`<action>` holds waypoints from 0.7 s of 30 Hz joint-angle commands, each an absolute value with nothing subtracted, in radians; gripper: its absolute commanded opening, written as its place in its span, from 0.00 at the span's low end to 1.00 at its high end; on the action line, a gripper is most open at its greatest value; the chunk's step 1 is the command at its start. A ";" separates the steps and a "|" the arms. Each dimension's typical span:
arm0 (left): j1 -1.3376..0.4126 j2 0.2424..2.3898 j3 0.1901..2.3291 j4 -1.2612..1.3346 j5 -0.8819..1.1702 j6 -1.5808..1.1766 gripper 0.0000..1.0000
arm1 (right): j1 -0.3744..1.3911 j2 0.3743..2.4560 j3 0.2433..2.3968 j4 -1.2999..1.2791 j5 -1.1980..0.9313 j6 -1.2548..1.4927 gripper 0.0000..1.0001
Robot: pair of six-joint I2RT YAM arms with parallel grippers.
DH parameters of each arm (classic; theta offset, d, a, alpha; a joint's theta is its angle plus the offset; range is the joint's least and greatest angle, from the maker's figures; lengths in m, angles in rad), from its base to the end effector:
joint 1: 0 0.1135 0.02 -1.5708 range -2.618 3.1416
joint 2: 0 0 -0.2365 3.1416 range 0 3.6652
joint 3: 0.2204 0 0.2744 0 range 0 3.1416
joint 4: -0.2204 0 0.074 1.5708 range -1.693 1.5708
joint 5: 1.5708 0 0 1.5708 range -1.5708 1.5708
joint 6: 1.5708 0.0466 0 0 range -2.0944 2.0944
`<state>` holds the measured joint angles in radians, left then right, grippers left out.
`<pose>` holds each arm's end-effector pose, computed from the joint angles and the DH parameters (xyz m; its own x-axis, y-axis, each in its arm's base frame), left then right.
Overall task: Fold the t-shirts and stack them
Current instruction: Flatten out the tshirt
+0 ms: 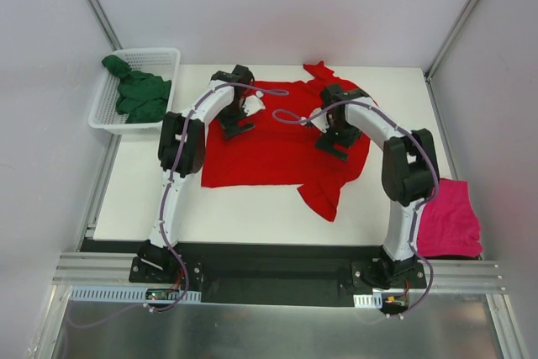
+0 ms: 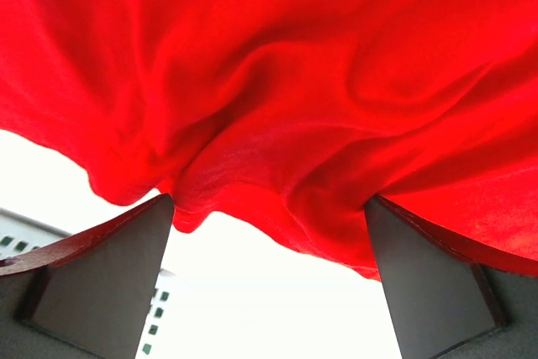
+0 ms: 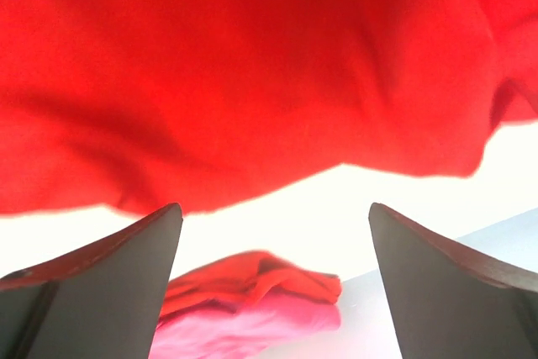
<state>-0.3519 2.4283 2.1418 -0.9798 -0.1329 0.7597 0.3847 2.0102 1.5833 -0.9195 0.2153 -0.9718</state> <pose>0.4796 -0.1695 0.1355 -0.4397 0.8886 -0.1303 0.8374 0.4581 0.2981 0.3891 0.1468 0.1547 -0.2431 -0.9689 0.0466 -0.9282 0.2184 -0.3012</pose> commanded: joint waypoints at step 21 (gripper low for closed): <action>-0.364 1.971 1.648 -1.058 0.054 0.546 0.98 | 0.587 1.510 1.264 -1.296 -0.285 -0.897 0.97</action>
